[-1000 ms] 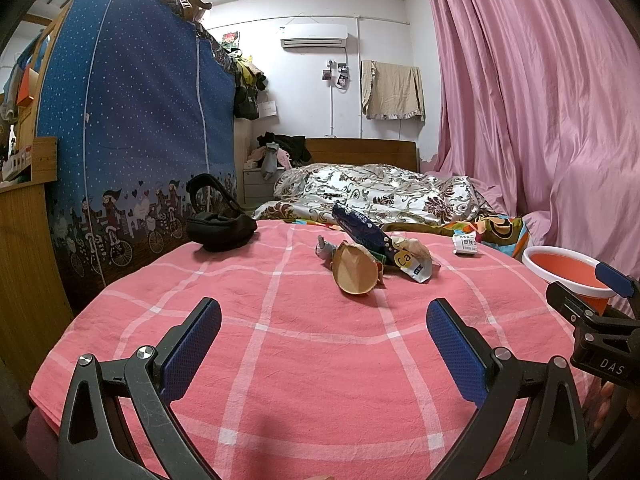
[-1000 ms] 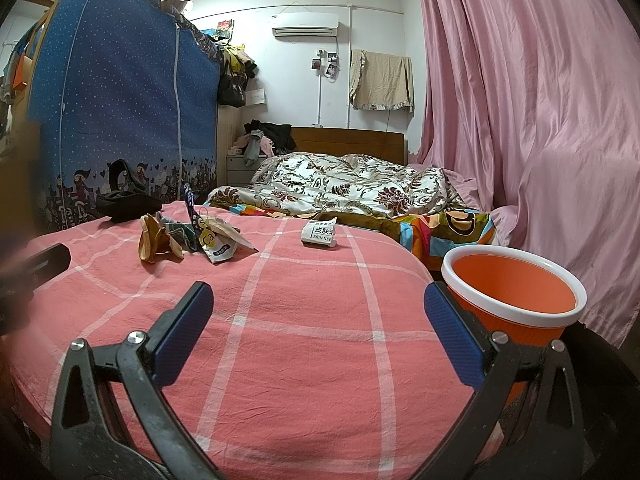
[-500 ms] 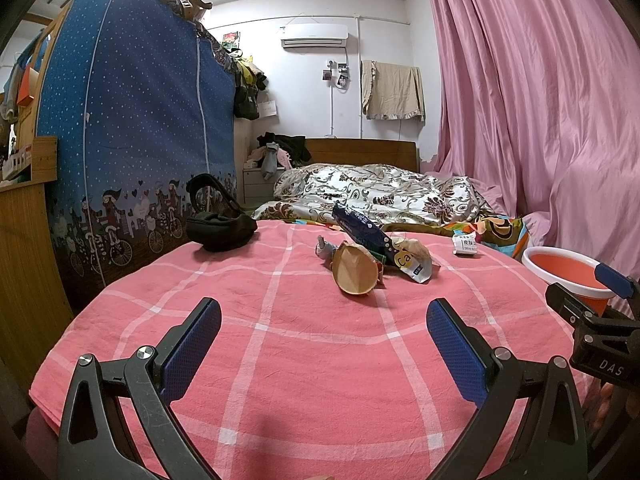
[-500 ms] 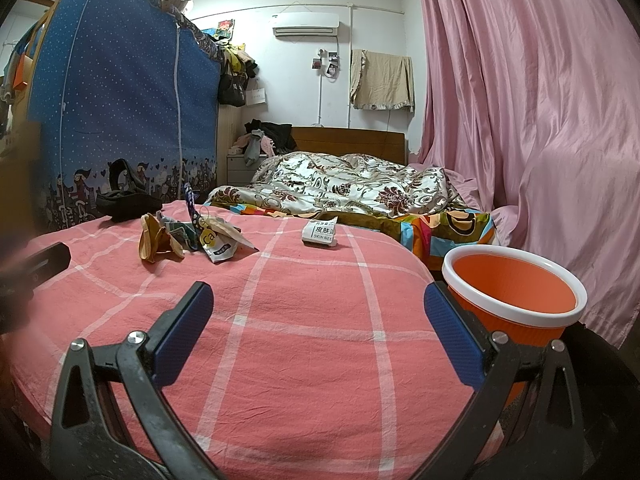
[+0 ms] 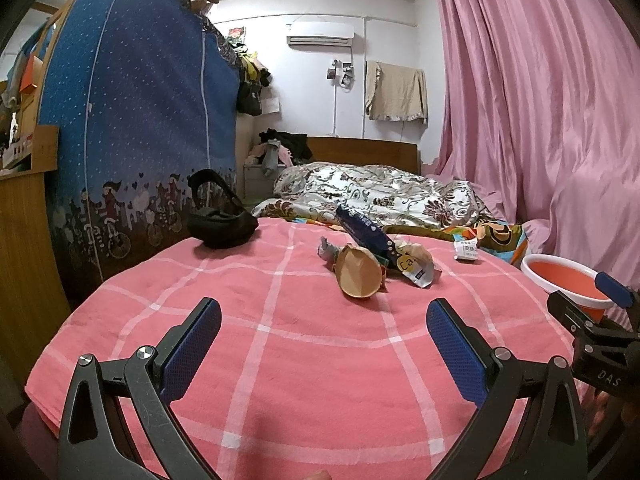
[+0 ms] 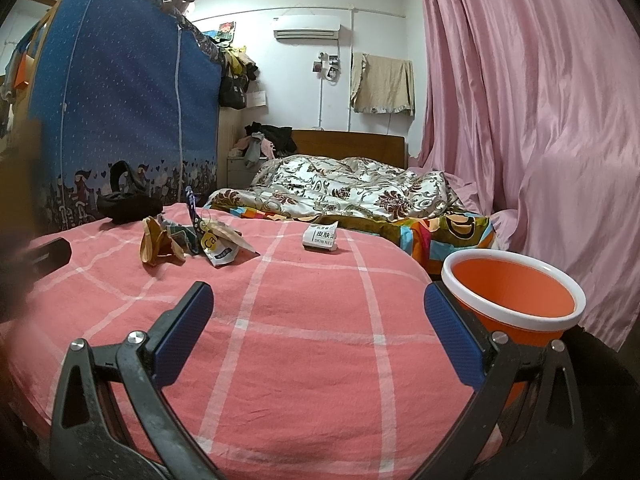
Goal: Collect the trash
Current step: 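Move both tools toward the trash pile on the bedspread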
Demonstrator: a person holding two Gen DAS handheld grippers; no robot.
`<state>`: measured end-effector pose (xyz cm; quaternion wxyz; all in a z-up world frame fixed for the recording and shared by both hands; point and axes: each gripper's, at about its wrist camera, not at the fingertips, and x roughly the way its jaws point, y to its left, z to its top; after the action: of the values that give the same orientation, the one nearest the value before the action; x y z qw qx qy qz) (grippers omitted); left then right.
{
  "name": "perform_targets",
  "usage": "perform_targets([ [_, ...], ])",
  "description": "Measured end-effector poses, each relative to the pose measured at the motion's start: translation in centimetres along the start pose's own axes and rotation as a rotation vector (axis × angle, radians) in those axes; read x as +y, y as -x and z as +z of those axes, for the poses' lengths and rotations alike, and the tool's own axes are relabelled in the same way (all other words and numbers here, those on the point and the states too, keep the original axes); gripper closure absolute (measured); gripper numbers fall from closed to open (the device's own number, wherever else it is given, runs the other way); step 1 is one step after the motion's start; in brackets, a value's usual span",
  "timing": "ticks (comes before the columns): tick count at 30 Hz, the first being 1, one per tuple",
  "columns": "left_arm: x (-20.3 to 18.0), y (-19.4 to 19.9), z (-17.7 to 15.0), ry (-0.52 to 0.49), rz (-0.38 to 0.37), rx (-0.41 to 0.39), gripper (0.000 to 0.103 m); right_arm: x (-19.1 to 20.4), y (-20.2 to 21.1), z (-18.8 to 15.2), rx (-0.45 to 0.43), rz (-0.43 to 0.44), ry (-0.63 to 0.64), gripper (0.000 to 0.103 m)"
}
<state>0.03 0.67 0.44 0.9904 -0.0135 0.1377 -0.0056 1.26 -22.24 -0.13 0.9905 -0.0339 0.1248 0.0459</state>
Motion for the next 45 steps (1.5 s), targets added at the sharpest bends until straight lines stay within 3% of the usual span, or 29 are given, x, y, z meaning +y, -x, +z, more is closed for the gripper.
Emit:
perform_targets([
  [14, 0.2, -1.0, 2.9, -0.019, -0.017, -0.064, 0.002, -1.1, -0.9, 4.0, -0.049, 0.005, -0.024, 0.0],
  [21, 1.9, -2.4, 5.4, 0.001, -0.008, -0.104, 0.002, -0.5, -2.8, 7.6, -0.133, 0.073, 0.006, 0.0],
  [29, 2.9, -3.9, 7.2, -0.004, -0.014, -0.143, 0.002, 0.6, -6.9, 9.8, -0.135, 0.185, 0.054, 0.0],
  [36, 1.9, -6.1, 7.2, -0.033, -0.034, -0.062, 0.005, 1.8, -9.7, 9.3, -0.069, 0.237, 0.107, 0.0],
  [37, 1.7, -6.3, 7.1, -0.037, -0.041, -0.048, 0.008, 1.7, -10.1, 9.1, -0.056, 0.241, 0.109, 0.003],
  [39, 1.3, -6.8, 6.9, -0.042, -0.059, -0.019, 0.01, 1.5, -11.0, 8.8, -0.02, 0.237, 0.104, 0.018],
  [45, 0.6, -8.7, 6.2, -0.034, -0.113, 0.098, 0.033, 0.5, -13.2, 7.7, 0.085, 0.312, 0.046, 0.031],
])
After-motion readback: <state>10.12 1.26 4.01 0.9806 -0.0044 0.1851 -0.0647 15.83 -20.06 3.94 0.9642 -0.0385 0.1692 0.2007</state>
